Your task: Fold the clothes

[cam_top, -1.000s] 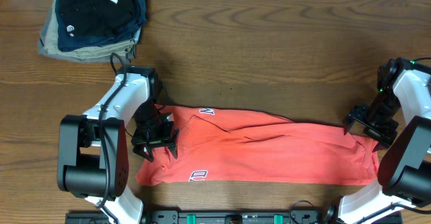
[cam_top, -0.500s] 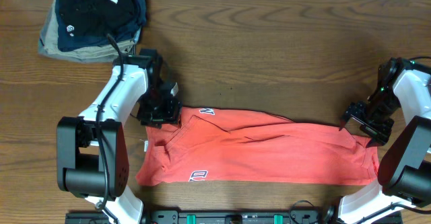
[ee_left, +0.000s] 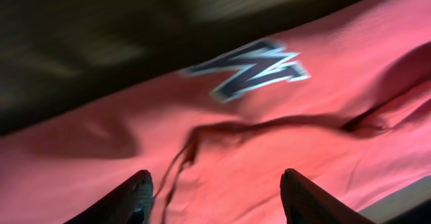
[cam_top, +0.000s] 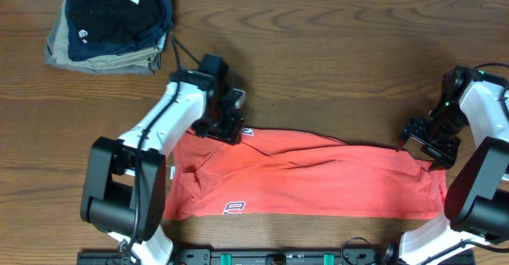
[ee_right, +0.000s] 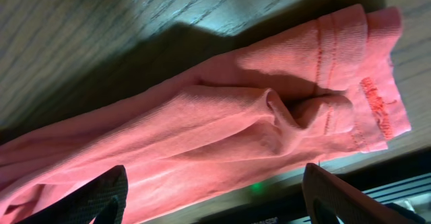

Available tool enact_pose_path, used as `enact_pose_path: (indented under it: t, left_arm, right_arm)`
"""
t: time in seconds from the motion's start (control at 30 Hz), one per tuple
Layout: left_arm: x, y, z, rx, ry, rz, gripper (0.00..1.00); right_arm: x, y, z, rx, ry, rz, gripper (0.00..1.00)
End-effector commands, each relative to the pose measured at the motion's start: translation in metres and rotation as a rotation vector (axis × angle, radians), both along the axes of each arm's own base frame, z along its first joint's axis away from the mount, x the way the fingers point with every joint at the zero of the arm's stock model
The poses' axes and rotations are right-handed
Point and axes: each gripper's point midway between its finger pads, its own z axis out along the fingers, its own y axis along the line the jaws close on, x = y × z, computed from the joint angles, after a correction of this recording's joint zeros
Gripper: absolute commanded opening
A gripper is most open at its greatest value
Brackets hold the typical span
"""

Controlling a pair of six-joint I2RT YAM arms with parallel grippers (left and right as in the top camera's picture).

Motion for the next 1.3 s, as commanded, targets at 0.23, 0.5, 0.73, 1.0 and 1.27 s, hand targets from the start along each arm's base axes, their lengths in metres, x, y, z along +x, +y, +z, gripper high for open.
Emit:
enact_pose_path:
  t: [0.23, 0.5, 0.73, 1.0, 1.27]
  left_arm:
    - [-0.009, 0.000, -0.023, 0.027, 0.051, -0.020, 0.62]
    - [-0.016, 0.000, -0.028, 0.027, 0.084, -0.014, 0.39]
    - [-0.022, 0.002, -0.027, 0.036, 0.109, -0.014, 0.06]
    - [-0.050, 0.007, -0.004, 0.057, 0.223, 0.070, 0.06]
    - [-0.092, 0.018, 0.012, 0.116, 0.413, 0.123, 0.06]
  right_arm:
    - [0.003, 0.009, 0.003, 0.006, -0.015, 0.052, 0.81]
    - [0.003, 0.010, 0.003, 0.006, -0.015, 0.054, 0.81]
    - [0.003, 0.010, 0.003, 0.005, -0.014, 0.054, 0.81]
    - [0.002, 0.010, 0.003, 0.005, -0.010, 0.049, 0.81]
    - [0.001, 0.010, 0.004, 0.000, -0.004, 0.027, 0.81]
